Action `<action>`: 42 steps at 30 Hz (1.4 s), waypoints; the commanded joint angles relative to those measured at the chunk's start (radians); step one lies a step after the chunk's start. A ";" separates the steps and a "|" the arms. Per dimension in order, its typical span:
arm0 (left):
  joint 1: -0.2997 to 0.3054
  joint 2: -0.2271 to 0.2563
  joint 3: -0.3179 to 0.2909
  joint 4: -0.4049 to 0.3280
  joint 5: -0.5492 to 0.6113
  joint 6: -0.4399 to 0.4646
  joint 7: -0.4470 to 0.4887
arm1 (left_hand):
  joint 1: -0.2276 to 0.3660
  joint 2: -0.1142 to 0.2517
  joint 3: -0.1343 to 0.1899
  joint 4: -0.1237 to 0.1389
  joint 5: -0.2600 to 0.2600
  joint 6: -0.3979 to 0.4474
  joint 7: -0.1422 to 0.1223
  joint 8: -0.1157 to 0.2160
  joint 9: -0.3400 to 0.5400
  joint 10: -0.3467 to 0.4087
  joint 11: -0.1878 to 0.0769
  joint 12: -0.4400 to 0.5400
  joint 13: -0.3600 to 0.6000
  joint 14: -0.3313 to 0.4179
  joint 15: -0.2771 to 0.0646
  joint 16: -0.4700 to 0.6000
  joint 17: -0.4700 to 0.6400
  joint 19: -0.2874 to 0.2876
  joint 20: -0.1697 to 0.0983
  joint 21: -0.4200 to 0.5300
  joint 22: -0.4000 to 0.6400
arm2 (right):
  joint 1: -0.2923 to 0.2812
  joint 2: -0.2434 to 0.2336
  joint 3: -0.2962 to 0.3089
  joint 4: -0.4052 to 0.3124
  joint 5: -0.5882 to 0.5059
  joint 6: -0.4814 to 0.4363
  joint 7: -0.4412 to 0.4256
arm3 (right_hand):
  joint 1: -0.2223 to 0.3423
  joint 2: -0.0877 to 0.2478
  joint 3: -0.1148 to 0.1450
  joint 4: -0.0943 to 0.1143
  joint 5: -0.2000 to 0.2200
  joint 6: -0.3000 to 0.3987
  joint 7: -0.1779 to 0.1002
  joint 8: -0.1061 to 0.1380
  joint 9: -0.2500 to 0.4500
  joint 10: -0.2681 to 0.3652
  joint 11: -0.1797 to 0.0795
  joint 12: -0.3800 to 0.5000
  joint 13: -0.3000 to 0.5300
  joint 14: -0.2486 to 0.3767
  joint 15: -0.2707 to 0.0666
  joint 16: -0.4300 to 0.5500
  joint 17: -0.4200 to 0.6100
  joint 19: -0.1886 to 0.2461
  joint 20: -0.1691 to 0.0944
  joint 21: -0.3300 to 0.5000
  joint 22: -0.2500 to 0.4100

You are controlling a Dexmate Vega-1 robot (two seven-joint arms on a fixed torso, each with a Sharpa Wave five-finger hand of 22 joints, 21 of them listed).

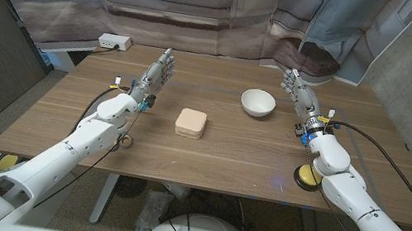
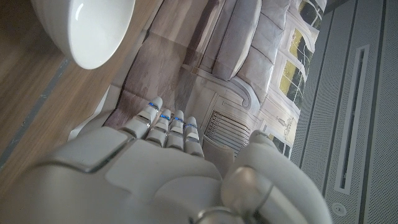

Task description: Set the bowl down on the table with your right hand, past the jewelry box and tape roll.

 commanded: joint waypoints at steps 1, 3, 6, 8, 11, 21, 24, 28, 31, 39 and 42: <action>0.017 0.009 -0.005 -0.020 -0.001 -0.004 0.008 | 0.012 0.003 -0.001 -0.003 0.006 0.001 -0.002 0.002 0.005 0.000 -0.003 -0.001 0.005 -0.001 0.002 0.000 0.004 -0.007 -0.056 0.003 0.004 | -0.012 -0.013 -0.003 -0.029 -0.075 0.022 -0.032 | 0.013 -0.003 0.002 -0.007 -0.003 0.009 -0.002 0.009 0.005 0.015 0.004 0.003 0.003 0.010 0.000 0.004 0.004 0.011 -0.039 0.000 0.001; 0.017 0.010 -0.006 -0.021 -0.002 -0.004 0.006 | 0.012 0.003 -0.002 -0.004 0.006 0.001 -0.002 0.002 0.005 0.001 -0.003 -0.001 0.005 -0.001 0.003 -0.001 0.004 -0.008 -0.056 0.002 0.004 | -0.014 -0.013 -0.003 -0.031 -0.078 0.023 -0.033 | 0.015 -0.003 0.002 -0.008 -0.003 0.010 -0.003 0.009 0.005 0.016 0.004 0.003 0.003 0.011 0.000 0.004 0.004 0.012 -0.038 0.000 0.001; 0.021 0.013 -0.007 -0.027 -0.001 -0.004 0.009 | 0.012 0.004 -0.002 -0.004 0.006 0.002 -0.002 0.002 0.005 0.001 -0.004 -0.001 0.005 -0.001 0.002 0.000 0.004 -0.010 -0.053 0.002 0.004 | -0.018 -0.017 -0.003 -0.037 -0.095 0.023 -0.042 | 0.017 -0.002 0.003 -0.009 -0.004 0.012 -0.004 0.009 0.005 0.017 0.003 0.003 0.003 0.014 -0.001 0.005 0.004 0.012 -0.038 -0.001 0.002; 0.023 0.015 -0.008 -0.030 0.000 -0.005 0.010 | 0.013 0.004 -0.003 -0.004 0.006 0.002 -0.002 0.002 0.005 0.001 -0.005 -0.001 0.005 -0.001 0.002 0.000 0.004 -0.010 -0.053 0.002 0.004 | -0.020 -0.019 -0.003 -0.042 -0.108 0.022 -0.050 | 0.018 -0.002 0.003 -0.010 -0.004 0.013 -0.004 0.009 0.005 0.018 0.004 0.003 0.004 0.015 0.000 0.005 0.004 0.013 -0.038 -0.001 0.002; 0.028 0.011 -0.012 -0.028 -0.006 -0.015 0.007 | 0.013 0.004 -0.004 -0.004 0.006 0.003 -0.002 0.002 0.005 0.001 -0.005 -0.001 0.005 -0.001 0.003 0.000 0.004 -0.011 -0.052 0.002 0.004 | -0.021 -0.022 -0.004 -0.049 -0.133 0.022 -0.062 | 0.021 -0.002 0.004 -0.012 -0.004 0.014 -0.005 0.009 0.005 0.021 0.004 0.003 0.004 0.017 -0.002 0.004 0.004 0.015 -0.038 -0.001 0.002; 0.032 0.013 -0.011 -0.030 -0.005 -0.014 0.005 | 0.014 0.005 -0.005 -0.004 0.006 0.004 -0.001 0.002 0.005 0.000 -0.004 -0.002 0.005 -0.001 0.003 -0.001 0.004 -0.010 -0.050 0.003 0.004 | -0.023 -0.022 -0.006 -0.062 -0.208 0.026 -0.108 | 0.030 -0.001 0.005 -0.019 -0.006 0.019 -0.005 0.007 0.005 0.023 -0.001 0.001 0.004 0.008 -0.001 -0.003 0.005 0.012 -0.040 -0.005 0.003; 0.034 0.014 -0.011 -0.032 -0.005 -0.014 0.006 | 0.014 0.006 -0.006 -0.004 0.007 0.004 -0.001 0.002 0.005 0.001 -0.005 -0.002 0.005 -0.001 0.002 -0.001 0.004 -0.011 -0.049 0.002 0.004 | -0.024 -0.023 -0.007 -0.065 -0.224 0.026 -0.116 | 0.031 -0.002 0.005 -0.021 -0.007 0.020 -0.005 0.007 0.005 0.021 0.001 0.000 0.005 0.007 -0.001 -0.004 0.005 0.009 -0.039 -0.008 0.003; 0.036 0.016 -0.012 -0.036 -0.006 -0.012 0.007 | 0.015 0.006 -0.007 -0.005 0.007 0.005 -0.001 0.002 0.005 0.001 -0.006 -0.002 0.005 0.000 0.004 0.000 0.005 -0.011 -0.049 0.003 0.004 | -0.025 -0.025 -0.007 -0.070 -0.243 0.025 -0.125 | 0.033 -0.002 0.004 -0.022 -0.008 0.021 -0.007 0.007 0.005 0.021 0.002 -0.001 0.005 0.005 0.000 -0.005 0.005 0.009 -0.038 -0.009 0.003; 0.037 0.018 -0.012 -0.041 -0.005 -0.009 0.009 | 0.015 0.007 -0.007 -0.005 0.007 0.006 -0.001 0.002 0.005 0.001 -0.006 -0.002 0.005 -0.001 0.004 0.000 0.005 -0.011 -0.049 0.003 0.004 | -0.026 -0.025 -0.007 -0.072 -0.267 0.031 -0.139 | 0.034 -0.002 0.004 -0.023 -0.008 0.021 -0.007 0.006 0.005 0.019 0.000 -0.002 0.005 0.004 0.000 -0.006 0.005 0.009 -0.038 -0.009 0.003; 0.038 0.026 -0.011 -0.052 -0.012 0.010 0.004 | 0.016 0.008 -0.009 -0.005 0.007 0.005 -0.001 0.001 0.005 -0.002 -0.007 -0.003 0.005 -0.004 0.003 -0.002 0.005 -0.012 -0.047 0.003 0.004 | -0.029 -0.032 -0.010 -0.081 -0.344 0.037 -0.175 | 0.036 -0.001 0.004 -0.025 -0.010 0.022 -0.009 0.005 0.005 0.014 0.000 -0.006 0.005 -0.001 0.000 -0.008 0.006 -0.001 -0.037 -0.015 0.003; 0.036 0.026 -0.011 -0.050 -0.014 0.011 0.001 | 0.016 0.008 -0.010 -0.005 0.007 0.004 0.000 0.000 0.005 -0.004 -0.004 -0.004 0.005 -0.006 0.004 -0.002 0.005 -0.014 -0.046 0.002 0.004 | -0.027 -0.033 -0.012 -0.082 -0.365 0.041 -0.182 | 0.037 0.000 0.004 -0.026 -0.010 0.022 -0.011 0.004 0.006 0.014 -0.003 -0.007 0.005 -0.002 0.000 -0.009 0.006 -0.002 -0.037 -0.017 0.003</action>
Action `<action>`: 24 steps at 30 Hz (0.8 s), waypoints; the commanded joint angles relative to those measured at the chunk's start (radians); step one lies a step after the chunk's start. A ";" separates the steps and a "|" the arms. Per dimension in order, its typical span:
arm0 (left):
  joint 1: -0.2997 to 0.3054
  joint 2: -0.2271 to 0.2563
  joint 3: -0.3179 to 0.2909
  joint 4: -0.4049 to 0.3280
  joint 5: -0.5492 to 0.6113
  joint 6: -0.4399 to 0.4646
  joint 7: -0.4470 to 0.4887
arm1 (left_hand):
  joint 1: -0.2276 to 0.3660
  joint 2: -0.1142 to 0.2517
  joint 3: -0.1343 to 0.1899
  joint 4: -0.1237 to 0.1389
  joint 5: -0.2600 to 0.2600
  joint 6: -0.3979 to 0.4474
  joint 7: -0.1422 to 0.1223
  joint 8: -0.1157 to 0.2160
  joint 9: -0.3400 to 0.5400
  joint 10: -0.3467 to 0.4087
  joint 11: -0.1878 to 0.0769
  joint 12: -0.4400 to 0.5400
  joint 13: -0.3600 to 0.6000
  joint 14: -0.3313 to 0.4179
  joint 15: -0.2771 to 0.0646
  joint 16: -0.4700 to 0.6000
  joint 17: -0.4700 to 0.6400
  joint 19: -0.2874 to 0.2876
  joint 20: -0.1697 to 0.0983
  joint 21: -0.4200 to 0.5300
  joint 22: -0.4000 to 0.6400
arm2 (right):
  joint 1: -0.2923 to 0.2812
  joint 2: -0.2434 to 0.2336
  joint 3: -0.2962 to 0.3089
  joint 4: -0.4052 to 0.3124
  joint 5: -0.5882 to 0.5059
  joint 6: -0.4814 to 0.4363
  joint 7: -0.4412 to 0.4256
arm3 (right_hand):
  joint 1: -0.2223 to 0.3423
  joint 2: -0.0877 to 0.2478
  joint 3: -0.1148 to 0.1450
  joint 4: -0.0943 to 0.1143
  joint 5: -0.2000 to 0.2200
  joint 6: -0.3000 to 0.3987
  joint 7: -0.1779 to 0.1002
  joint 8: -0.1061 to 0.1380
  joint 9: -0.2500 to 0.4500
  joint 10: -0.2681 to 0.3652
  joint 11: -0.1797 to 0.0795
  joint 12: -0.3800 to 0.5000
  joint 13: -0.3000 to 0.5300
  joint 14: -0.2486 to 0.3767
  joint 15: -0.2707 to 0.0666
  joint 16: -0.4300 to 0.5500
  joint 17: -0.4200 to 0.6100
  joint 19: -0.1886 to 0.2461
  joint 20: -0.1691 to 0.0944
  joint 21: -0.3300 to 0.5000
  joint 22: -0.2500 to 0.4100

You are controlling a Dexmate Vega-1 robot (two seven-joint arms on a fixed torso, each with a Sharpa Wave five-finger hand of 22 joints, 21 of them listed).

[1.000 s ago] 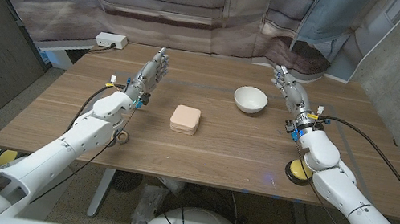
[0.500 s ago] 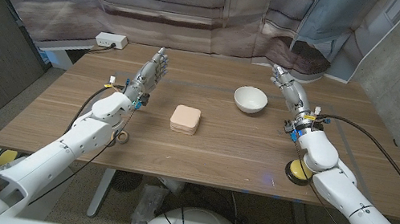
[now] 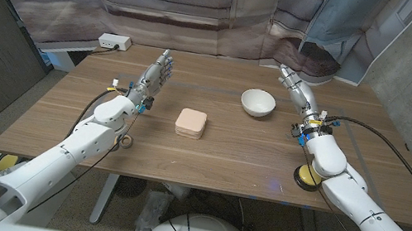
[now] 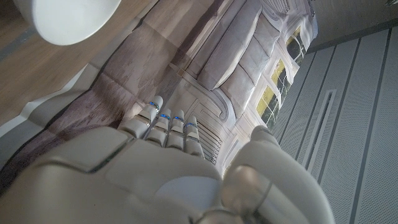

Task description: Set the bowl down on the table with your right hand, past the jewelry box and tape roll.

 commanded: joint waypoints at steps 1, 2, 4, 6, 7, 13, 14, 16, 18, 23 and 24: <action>-0.001 0.006 0.000 -0.007 -0.005 0.016 -0.008 | 0.008 0.000 -0.004 0.001 0.007 0.003 0.001 0.000 0.005 -0.004 -0.003 -0.004 0.005 -0.006 0.004 -0.002 0.005 -0.013 -0.047 0.002 0.005 | 0.001 -0.008 -0.005 -0.012 -0.102 0.008 -0.046 | 0.012 0.004 0.000 -0.005 -0.002 0.006 -0.003 0.004 0.006 -0.002 -0.008 -0.007 0.006 -0.005 0.000 -0.004 0.002 -0.003 -0.039 -0.002 0.004; -0.002 0.006 0.001 -0.005 -0.005 0.015 -0.010 | 0.008 0.000 -0.005 0.001 0.007 0.003 0.001 0.000 0.005 -0.004 -0.003 -0.004 0.005 -0.006 0.004 -0.002 0.005 -0.013 -0.047 0.002 0.005 | 0.001 -0.007 -0.005 -0.013 -0.112 0.007 -0.052 | 0.012 0.004 0.000 -0.005 -0.002 0.006 -0.004 0.004 0.006 -0.002 -0.008 -0.007 0.006 -0.004 -0.001 -0.004 0.002 -0.003 -0.038 -0.002 0.004; -0.004 0.004 0.002 -0.002 -0.005 0.014 -0.012 | 0.009 0.001 -0.005 0.001 0.007 0.003 0.002 0.000 0.005 -0.004 -0.004 -0.004 0.005 -0.007 0.004 -0.002 0.005 -0.015 -0.046 0.002 0.005 | 0.004 -0.009 -0.007 -0.015 -0.125 0.002 -0.055 | 0.013 0.004 0.001 -0.006 -0.002 0.006 -0.004 0.004 0.006 -0.002 -0.008 -0.007 0.006 -0.005 -0.001 -0.004 0.002 -0.003 -0.038 -0.003 0.004; -0.007 0.002 0.003 0.003 -0.006 0.012 -0.015 | 0.009 0.001 -0.006 0.001 0.007 0.003 0.002 0.000 0.005 -0.005 -0.003 -0.004 0.005 -0.007 0.004 -0.002 0.005 -0.015 -0.046 0.002 0.005 | 0.007 -0.009 -0.010 -0.016 -0.145 0.001 -0.063 | 0.014 0.005 0.001 -0.007 -0.002 0.006 -0.004 0.003 0.006 -0.001 -0.012 -0.007 0.006 -0.004 -0.003 -0.004 0.002 -0.002 -0.039 -0.003 0.004; -0.009 0.000 0.004 0.007 -0.006 0.011 -0.017 | 0.009 0.001 -0.006 0.001 0.007 0.003 0.002 0.000 0.005 -0.005 -0.003 -0.004 0.005 -0.007 0.004 -0.002 0.005 -0.016 -0.046 0.002 0.005 | 0.007 -0.010 -0.011 -0.017 -0.155 -0.003 -0.068 | 0.015 0.005 0.001 -0.007 -0.002 0.006 -0.004 0.003 0.006 0.000 -0.013 -0.007 0.006 -0.004 -0.002 -0.004 0.002 -0.002 -0.038 -0.003 0.004; -0.021 -0.009 0.009 0.028 -0.007 0.005 -0.027 | 0.009 0.002 -0.007 0.001 0.007 0.003 0.002 0.000 0.005 -0.006 -0.004 -0.004 0.006 -0.008 0.005 -0.003 0.005 -0.016 -0.045 0.002 0.005 | 0.016 -0.015 -0.020 -0.021 -0.197 -0.020 -0.079 | 0.018 0.006 0.001 -0.010 -0.003 0.008 -0.005 0.002 0.006 0.003 -0.013 -0.007 0.006 -0.002 -0.004 -0.003 0.002 0.000 -0.041 -0.004 0.004; -0.022 -0.009 0.009 0.030 -0.006 0.005 -0.028 | 0.009 0.002 -0.007 0.000 0.007 0.003 0.002 0.000 0.005 -0.006 -0.003 -0.004 0.006 -0.008 0.005 -0.003 0.005 -0.016 -0.045 0.002 0.005 | 0.018 -0.016 -0.021 -0.021 -0.204 -0.022 -0.082 | 0.018 0.006 0.001 -0.010 -0.003 0.007 -0.005 0.002 0.006 0.003 -0.013 -0.007 0.006 -0.002 -0.004 -0.003 0.002 0.000 -0.041 -0.004 0.004; -0.025 -0.006 0.012 0.030 -0.002 0.010 -0.029 | 0.010 0.002 -0.007 0.000 0.007 0.003 0.002 -0.001 0.005 -0.007 -0.004 -0.005 0.006 -0.008 0.005 -0.003 0.005 -0.017 -0.045 0.002 0.005 | 0.021 -0.016 -0.023 -0.020 -0.214 -0.023 -0.086 | 0.019 0.006 0.001 -0.011 -0.003 0.007 -0.005 0.002 0.006 0.003 -0.013 -0.007 0.006 -0.002 -0.004 -0.004 0.002 0.000 -0.042 -0.005 0.004; -0.026 -0.006 0.011 0.030 -0.005 0.014 -0.028 | 0.010 0.002 -0.008 0.000 0.007 0.002 0.002 -0.001 0.005 -0.009 -0.006 -0.006 0.006 -0.010 0.006 -0.003 0.005 -0.018 -0.045 0.001 0.005 | 0.023 -0.018 -0.025 -0.024 -0.226 -0.029 -0.091 | 0.020 0.006 0.002 -0.011 -0.003 0.008 -0.007 0.002 0.006 0.004 -0.014 -0.007 0.006 -0.001 -0.004 -0.004 0.002 0.001 -0.042 -0.005 0.004; -0.025 -0.005 0.007 0.027 -0.009 0.022 -0.020 | 0.010 0.005 -0.011 0.001 0.007 -0.008 0.006 -0.005 0.006 -0.023 -0.001 -0.010 0.006 -0.032 0.006 -0.009 0.005 -0.034 -0.046 -0.003 0.005 | 0.028 -0.024 -0.031 -0.032 -0.237 -0.046 -0.088 | 0.025 0.008 0.003 -0.015 -0.003 0.006 -0.011 0.000 0.006 0.013 -0.016 -0.005 0.006 0.012 -0.008 0.001 0.002 0.011 -0.043 -0.003 0.004; -0.025 -0.005 0.007 0.028 -0.009 0.021 -0.020 | 0.010 0.005 -0.011 0.001 0.007 -0.011 0.006 -0.006 0.006 -0.024 -0.002 -0.010 0.006 -0.034 0.006 -0.010 0.005 -0.035 -0.047 -0.003 0.005 | 0.030 -0.024 -0.033 -0.032 -0.241 -0.047 -0.090 | 0.025 0.008 0.003 -0.015 -0.004 0.006 -0.010 0.000 0.006 0.014 -0.015 -0.005 0.006 0.015 -0.008 0.002 0.002 0.013 -0.042 -0.003 0.004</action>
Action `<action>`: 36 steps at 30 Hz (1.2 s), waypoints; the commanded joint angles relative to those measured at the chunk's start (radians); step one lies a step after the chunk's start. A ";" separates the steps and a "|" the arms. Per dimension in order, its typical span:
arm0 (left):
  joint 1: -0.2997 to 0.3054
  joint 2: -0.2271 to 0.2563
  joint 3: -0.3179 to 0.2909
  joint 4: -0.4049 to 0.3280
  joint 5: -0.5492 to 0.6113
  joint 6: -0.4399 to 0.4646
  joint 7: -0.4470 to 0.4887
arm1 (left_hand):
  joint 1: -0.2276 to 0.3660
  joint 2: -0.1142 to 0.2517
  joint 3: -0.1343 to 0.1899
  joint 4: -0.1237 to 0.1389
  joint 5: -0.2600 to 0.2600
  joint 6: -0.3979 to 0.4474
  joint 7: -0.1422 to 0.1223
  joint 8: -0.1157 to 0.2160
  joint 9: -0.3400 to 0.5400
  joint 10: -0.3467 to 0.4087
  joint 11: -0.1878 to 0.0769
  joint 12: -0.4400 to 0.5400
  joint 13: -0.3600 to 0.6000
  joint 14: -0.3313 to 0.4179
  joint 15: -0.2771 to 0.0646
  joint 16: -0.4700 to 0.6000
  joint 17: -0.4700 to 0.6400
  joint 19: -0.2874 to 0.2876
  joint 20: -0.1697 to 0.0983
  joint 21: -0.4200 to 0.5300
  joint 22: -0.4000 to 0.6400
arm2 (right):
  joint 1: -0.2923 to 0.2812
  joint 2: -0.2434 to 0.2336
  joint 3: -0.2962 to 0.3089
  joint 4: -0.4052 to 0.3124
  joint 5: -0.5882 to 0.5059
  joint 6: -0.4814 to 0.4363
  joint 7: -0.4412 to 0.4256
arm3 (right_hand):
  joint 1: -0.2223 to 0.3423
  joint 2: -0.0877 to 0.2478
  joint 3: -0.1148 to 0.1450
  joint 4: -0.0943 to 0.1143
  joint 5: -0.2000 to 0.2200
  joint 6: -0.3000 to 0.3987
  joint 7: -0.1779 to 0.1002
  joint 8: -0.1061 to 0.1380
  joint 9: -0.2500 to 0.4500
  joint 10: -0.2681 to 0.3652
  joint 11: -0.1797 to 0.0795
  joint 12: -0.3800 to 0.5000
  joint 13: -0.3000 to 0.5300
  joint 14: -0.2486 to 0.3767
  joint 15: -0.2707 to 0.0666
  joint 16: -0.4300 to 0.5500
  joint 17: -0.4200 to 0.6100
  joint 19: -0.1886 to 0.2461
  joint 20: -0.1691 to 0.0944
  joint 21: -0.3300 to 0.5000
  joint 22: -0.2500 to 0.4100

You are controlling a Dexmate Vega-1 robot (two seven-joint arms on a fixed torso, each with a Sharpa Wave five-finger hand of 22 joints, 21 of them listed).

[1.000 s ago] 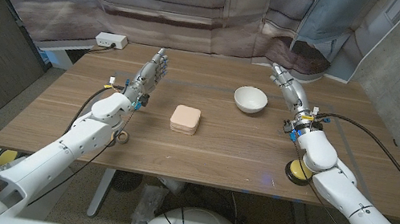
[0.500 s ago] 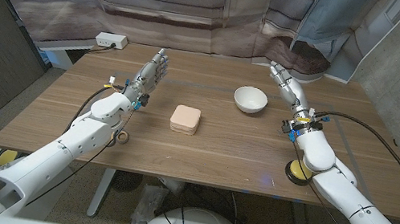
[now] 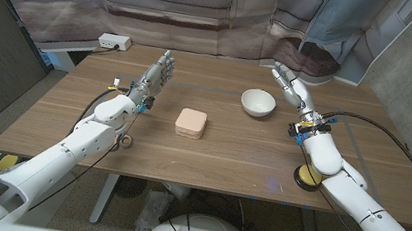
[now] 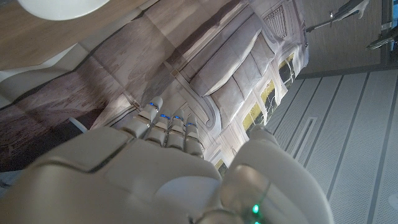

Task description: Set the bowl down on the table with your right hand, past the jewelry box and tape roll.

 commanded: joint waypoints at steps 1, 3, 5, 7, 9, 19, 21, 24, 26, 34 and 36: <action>-0.007 -0.002 -0.001 0.008 -0.005 0.008 0.001 | 0.010 0.006 -0.008 0.005 0.003 -0.012 0.005 -0.004 0.006 -0.014 -0.004 -0.003 0.006 -0.023 0.001 -0.001 0.006 -0.017 -0.051 -0.003 0.005 | 0.014 -0.009 -0.015 -0.012 -0.056 -0.030 -0.015 | 0.014 -0.002 0.003 -0.008 -0.004 0.000 -0.005 0.000 0.006 0.012 -0.001 0.004 0.006 0.018 -0.008 0.003 0.003 0.017 -0.045 0.002 0.004; -0.007 -0.001 -0.001 0.008 -0.005 0.008 -0.001 | 0.010 0.006 -0.008 0.005 0.003 -0.012 0.005 -0.004 0.006 -0.016 -0.004 -0.004 0.006 -0.025 0.000 -0.001 0.006 -0.018 -0.055 -0.003 0.005 | 0.016 -0.010 -0.017 -0.013 -0.067 -0.033 -0.021 | 0.014 -0.002 0.003 -0.008 -0.005 0.000 -0.005 -0.001 0.006 0.014 -0.001 0.005 0.006 0.021 -0.008 0.004 0.003 0.017 -0.045 0.002 0.004; -0.008 0.000 -0.001 0.007 -0.004 0.008 -0.003 | 0.010 0.007 -0.009 0.005 0.003 -0.013 0.005 -0.004 0.006 -0.017 -0.003 -0.004 0.006 -0.025 0.000 -0.001 0.006 -0.018 -0.057 -0.003 0.005 | 0.017 -0.012 -0.018 -0.014 -0.069 -0.035 -0.021 | 0.014 -0.001 0.003 -0.008 -0.005 0.001 -0.005 -0.001 0.006 0.016 0.002 0.005 0.006 0.023 -0.006 0.004 0.003 0.018 -0.045 0.002 0.004; -0.008 0.002 0.000 0.005 -0.004 0.009 -0.006 | 0.010 0.007 -0.009 0.005 0.003 -0.013 0.005 -0.004 0.006 -0.017 -0.003 -0.004 0.006 -0.025 -0.001 -0.001 0.006 -0.018 -0.058 -0.002 0.005 | 0.019 -0.012 -0.020 -0.015 -0.074 -0.037 -0.024 | 0.013 -0.001 0.003 -0.008 -0.006 0.002 -0.004 -0.001 0.006 0.016 -0.001 0.005 0.006 0.024 -0.007 0.004 0.003 0.019 -0.044 0.001 0.004; -0.009 0.003 0.000 0.005 -0.004 0.010 -0.007 | 0.010 0.007 -0.009 0.006 0.003 -0.013 0.005 -0.004 0.006 -0.017 -0.004 -0.003 0.006 -0.025 -0.001 0.000 0.006 -0.018 -0.057 -0.002 0.005 | 0.021 -0.014 -0.022 -0.015 -0.079 -0.039 -0.025 | 0.013 -0.001 0.002 -0.008 -0.006 0.002 -0.004 -0.001 0.006 0.016 0.000 0.004 0.006 0.024 -0.007 0.004 0.003 0.019 -0.044 0.001 0.004; -0.012 0.006 -0.001 0.001 -0.006 0.012 -0.012 | 0.010 0.009 -0.011 0.006 0.003 -0.014 0.007 -0.004 0.006 -0.017 -0.001 -0.002 0.006 -0.027 -0.001 0.001 0.006 -0.021 -0.056 -0.002 0.005 | 0.032 -0.032 -0.034 -0.028 -0.132 -0.069 -0.033 | 0.014 -0.001 0.002 -0.009 -0.007 0.003 -0.004 -0.001 0.006 0.019 -0.003 0.004 0.006 0.028 -0.010 0.004 0.004 0.024 -0.045 0.001 0.004; -0.014 0.006 0.000 0.001 -0.005 0.013 -0.013 | 0.010 0.009 -0.011 0.006 0.003 -0.013 0.007 -0.003 0.006 -0.017 -0.001 -0.002 0.006 -0.026 0.000 0.001 0.006 -0.021 -0.055 -0.002 0.005 | 0.034 -0.037 -0.036 -0.031 -0.143 -0.076 -0.034 | 0.015 -0.001 0.002 -0.010 -0.007 0.004 -0.005 -0.001 0.006 0.019 -0.005 0.004 0.006 0.028 -0.010 0.004 0.004 0.025 -0.046 0.001 0.004; -0.018 0.006 0.002 0.001 -0.004 0.016 -0.014 | 0.010 0.009 -0.012 0.006 0.003 -0.013 0.008 -0.003 0.006 -0.016 -0.001 -0.002 0.006 -0.027 0.000 0.001 0.006 -0.022 -0.055 -0.002 0.005 | 0.034 -0.042 -0.038 -0.033 -0.153 -0.084 -0.039 | 0.017 -0.001 0.002 -0.011 -0.008 0.004 -0.007 -0.001 0.007 0.022 -0.004 0.004 0.006 0.029 -0.011 0.004 0.004 0.027 -0.047 0.001 0.004; -0.020 0.006 0.003 0.000 -0.003 0.019 -0.014 | 0.010 0.009 -0.012 0.006 0.003 -0.013 0.009 -0.003 0.006 -0.016 0.000 -0.001 0.006 -0.027 0.000 0.002 0.006 -0.023 -0.055 -0.002 0.005 | 0.034 -0.044 -0.038 -0.034 -0.158 -0.085 -0.044 | 0.017 -0.001 0.002 -0.012 -0.008 0.005 -0.009 -0.001 0.007 0.022 -0.005 0.004 0.006 0.031 -0.012 0.004 0.004 0.028 -0.046 0.001 0.004; -0.026 -0.002 0.005 0.010 -0.006 0.016 -0.016 | 0.011 0.011 -0.014 0.006 0.003 -0.013 0.010 -0.003 0.006 -0.019 0.000 -0.002 0.006 -0.029 0.002 0.002 0.006 -0.024 -0.055 -0.002 0.005 | 0.035 -0.054 -0.041 -0.033 -0.180 -0.093 -0.056 | 0.049 0.017 0.016 -0.031 -0.010 0.027 -0.030 0.004 0.006 0.052 -0.034 0.009 0.004 0.057 -0.038 0.005 -0.001 0.051 -0.052 0.002 0.003; -0.027 -0.003 0.006 0.011 -0.006 0.018 -0.017 | 0.011 0.011 -0.014 0.006 0.003 -0.013 0.010 -0.003 0.006 -0.020 -0.001 -0.002 0.006 -0.030 0.003 0.002 0.006 -0.025 -0.054 -0.002 0.005 | 0.037 -0.055 -0.044 -0.034 -0.193 -0.099 -0.063 | 0.053 0.016 0.017 -0.033 -0.011 0.028 -0.030 0.004 0.006 0.050 -0.035 0.007 0.004 0.057 -0.039 0.004 -0.002 0.052 -0.053 0.002 0.002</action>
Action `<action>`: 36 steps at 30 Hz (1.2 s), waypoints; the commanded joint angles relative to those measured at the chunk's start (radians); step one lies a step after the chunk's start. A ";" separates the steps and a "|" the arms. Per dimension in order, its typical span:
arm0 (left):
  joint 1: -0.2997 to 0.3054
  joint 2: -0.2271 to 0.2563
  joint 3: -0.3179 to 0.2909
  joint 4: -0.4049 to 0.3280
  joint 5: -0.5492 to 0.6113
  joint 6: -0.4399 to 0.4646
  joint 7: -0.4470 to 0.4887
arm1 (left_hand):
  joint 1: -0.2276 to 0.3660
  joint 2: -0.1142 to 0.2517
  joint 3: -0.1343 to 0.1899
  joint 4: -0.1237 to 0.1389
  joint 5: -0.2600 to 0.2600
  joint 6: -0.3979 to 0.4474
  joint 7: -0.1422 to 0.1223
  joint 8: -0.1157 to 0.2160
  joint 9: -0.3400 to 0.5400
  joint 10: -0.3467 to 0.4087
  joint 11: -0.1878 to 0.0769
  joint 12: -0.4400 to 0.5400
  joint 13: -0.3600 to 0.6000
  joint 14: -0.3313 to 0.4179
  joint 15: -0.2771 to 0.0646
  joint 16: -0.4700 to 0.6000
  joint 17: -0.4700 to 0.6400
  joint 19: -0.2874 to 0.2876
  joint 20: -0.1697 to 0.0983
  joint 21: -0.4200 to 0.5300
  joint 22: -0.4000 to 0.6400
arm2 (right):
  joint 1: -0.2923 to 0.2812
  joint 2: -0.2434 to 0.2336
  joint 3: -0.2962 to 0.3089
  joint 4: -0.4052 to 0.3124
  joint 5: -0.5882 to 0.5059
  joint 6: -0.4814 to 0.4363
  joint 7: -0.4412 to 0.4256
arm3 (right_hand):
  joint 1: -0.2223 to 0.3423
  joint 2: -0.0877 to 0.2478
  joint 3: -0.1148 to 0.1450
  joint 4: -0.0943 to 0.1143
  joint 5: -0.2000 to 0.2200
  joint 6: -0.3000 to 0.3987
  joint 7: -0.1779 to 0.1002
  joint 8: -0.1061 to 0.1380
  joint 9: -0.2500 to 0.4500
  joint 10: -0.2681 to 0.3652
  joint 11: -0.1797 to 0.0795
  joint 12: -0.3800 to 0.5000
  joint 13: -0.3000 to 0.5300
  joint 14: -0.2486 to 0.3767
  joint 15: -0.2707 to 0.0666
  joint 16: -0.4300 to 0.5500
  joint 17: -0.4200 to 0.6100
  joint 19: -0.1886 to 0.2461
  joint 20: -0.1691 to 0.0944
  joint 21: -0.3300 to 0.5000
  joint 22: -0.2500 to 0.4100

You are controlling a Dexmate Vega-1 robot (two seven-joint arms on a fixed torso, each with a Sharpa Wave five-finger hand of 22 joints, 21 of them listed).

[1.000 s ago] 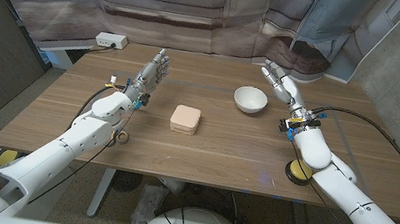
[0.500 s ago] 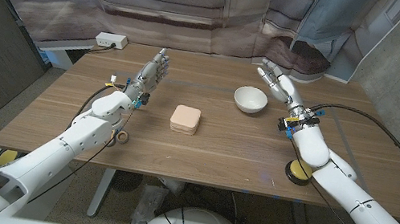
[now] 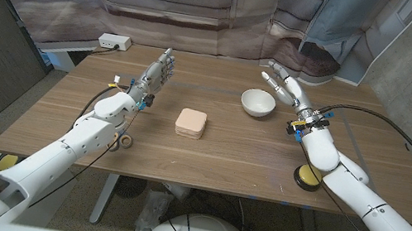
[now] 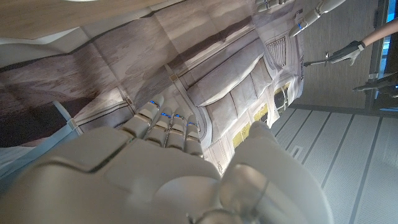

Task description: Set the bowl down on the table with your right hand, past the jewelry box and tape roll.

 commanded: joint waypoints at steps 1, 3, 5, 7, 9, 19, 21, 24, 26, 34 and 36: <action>-0.009 -0.008 0.005 0.010 -0.002 0.004 -0.005 | 0.006 0.006 -0.006 0.006 0.003 -0.004 0.001 -0.001 0.001 -0.013 -0.001 -0.002 0.006 -0.030 0.003 0.002 0.001 -0.025 -0.054 -0.002 0.005 | 0.006 -0.014 -0.011 -0.003 -0.049 -0.023 -0.022 | 0.017 -0.001 0.001 -0.011 -0.004 0.003 -0.005 0.003 0.001 0.004 0.000 0.002 0.001 0.009 0.000 0.004 0.001 0.012 -0.049 0.001 0.002; -0.010 -0.008 0.006 0.012 -0.003 0.006 -0.006 | 0.006 0.006 -0.006 0.006 0.003 -0.004 0.001 -0.001 0.001 -0.014 0.000 -0.002 0.006 -0.031 0.002 0.002 0.001 -0.025 -0.054 -0.001 0.005 | 0.010 -0.016 -0.015 -0.004 -0.055 -0.029 -0.020 | 0.022 -0.004 0.002 -0.016 -0.005 0.003 -0.005 0.003 0.001 0.005 0.005 0.001 0.001 0.010 0.001 0.002 0.000 0.014 -0.050 0.000 0.002; -0.011 -0.007 0.007 0.012 -0.004 0.009 -0.008 | 0.006 0.006 -0.007 0.006 0.003 -0.005 0.001 -0.001 0.001 -0.014 -0.001 -0.002 0.006 -0.031 0.003 0.003 0.001 -0.027 -0.053 -0.002 0.005 | 0.012 -0.017 -0.018 -0.003 -0.063 -0.032 -0.022 | 0.025 -0.006 0.001 -0.018 -0.006 0.003 -0.004 0.002 0.001 0.004 0.008 0.000 0.001 0.011 0.004 0.002 0.000 0.014 -0.050 -0.001 0.002; -0.012 -0.007 0.008 0.012 -0.002 0.011 -0.008 | 0.006 0.007 -0.007 0.006 0.003 -0.005 0.001 -0.001 0.001 -0.015 -0.001 -0.002 0.006 -0.031 0.003 0.003 0.001 -0.028 -0.053 -0.002 0.005 | 0.015 -0.018 -0.022 -0.003 -0.069 -0.034 -0.024 | 0.027 -0.008 0.001 -0.021 -0.007 0.003 -0.004 0.002 0.001 0.005 0.012 0.000 0.001 0.012 0.008 0.002 0.000 0.012 -0.050 -0.002 0.002; -0.013 -0.006 0.009 0.011 -0.002 0.013 -0.009 | 0.006 0.007 -0.007 0.006 0.003 -0.006 0.001 -0.001 0.001 -0.015 -0.001 -0.002 0.006 -0.031 0.003 0.003 0.001 -0.028 -0.053 -0.002 0.005 | 0.015 -0.018 -0.024 -0.003 -0.076 -0.036 -0.028 | 0.029 -0.009 0.001 -0.023 -0.008 0.004 -0.005 0.002 0.001 0.007 0.013 0.000 0.001 0.007 0.011 -0.001 0.000 0.008 -0.048 -0.005 0.002; -0.004 -0.001 0.005 -0.002 -0.003 0.016 0.000 | 0.007 0.008 -0.009 0.005 0.003 -0.006 0.000 -0.001 0.001 -0.020 0.003 -0.003 0.006 -0.031 0.003 0.004 0.001 -0.029 -0.052 -0.001 0.005 | 0.018 -0.032 -0.032 -0.014 -0.105 -0.059 -0.035 | 0.037 -0.016 -0.001 -0.031 -0.011 0.015 -0.011 0.004 0.001 0.015 0.006 0.000 0.001 0.001 0.012 -0.006 -0.001 0.006 -0.044 -0.010 0.001; -0.003 -0.006 0.002 0.002 -0.006 0.006 -0.002 | 0.008 0.009 -0.010 0.005 0.003 -0.002 0.002 0.001 0.001 -0.016 0.004 0.000 0.006 -0.022 0.006 0.008 0.001 -0.021 -0.056 0.003 0.005 | 0.019 -0.034 -0.035 -0.020 -0.113 -0.068 -0.035 | 0.038 -0.017 -0.002 -0.033 -0.011 0.019 -0.010 0.005 0.001 0.016 0.007 0.000 0.001 0.000 0.012 -0.007 -0.001 0.005 -0.042 -0.011 0.001; -0.005 -0.012 0.002 0.011 -0.006 -0.008 -0.008 | 0.009 0.009 -0.011 0.005 0.003 0.001 0.003 0.003 0.001 -0.014 0.006 0.001 0.006 -0.020 0.006 0.009 0.001 -0.016 -0.059 0.005 0.005 | 0.021 -0.036 -0.039 -0.024 -0.123 -0.077 -0.035 | 0.042 -0.021 -0.003 -0.037 -0.012 0.029 0.007 0.006 0.001 0.013 0.017 -0.003 0.002 -0.002 0.020 -0.009 -0.001 0.002 -0.039 -0.014 0.001; -0.010 -0.015 0.005 0.016 -0.005 -0.009 -0.013 | 0.009 0.009 -0.012 0.004 0.003 0.001 0.004 0.003 0.001 -0.012 0.008 0.001 0.006 -0.018 0.005 0.009 0.001 -0.014 -0.059 0.006 0.005 | 0.022 -0.036 -0.042 -0.027 -0.133 -0.083 -0.040 | 0.043 -0.022 -0.003 -0.038 -0.013 0.029 0.013 0.006 0.001 0.012 0.018 -0.004 0.002 -0.004 0.022 -0.009 -0.001 0.000 -0.037 -0.016 0.001; -0.027 -0.019 0.020 0.034 -0.002 0.006 -0.028 | 0.010 0.010 -0.013 0.004 0.003 0.000 0.005 0.002 0.001 -0.017 0.006 0.000 0.005 -0.020 0.004 0.008 0.001 -0.018 -0.060 0.004 0.005 | 0.028 -0.040 -0.055 -0.028 -0.173 -0.107 -0.057 | 0.044 -0.023 -0.004 -0.040 -0.013 0.028 0.019 0.004 0.002 0.011 0.018 -0.006 0.002 -0.005 0.021 -0.010 -0.001 0.000 -0.036 -0.017 0.001; -0.028 -0.021 0.020 0.037 -0.002 0.005 -0.029 | 0.011 0.010 -0.014 0.003 0.003 0.000 0.005 0.002 0.001 -0.018 0.004 -0.001 0.005 -0.022 0.005 0.008 0.001 -0.020 -0.059 0.004 0.005 | 0.029 -0.041 -0.058 -0.029 -0.182 -0.115 -0.062 | 0.045 -0.024 -0.005 -0.041 -0.013 0.029 0.026 0.004 0.002 0.010 0.017 -0.006 0.002 -0.003 0.023 -0.009 0.000 0.000 -0.036 -0.018 0.001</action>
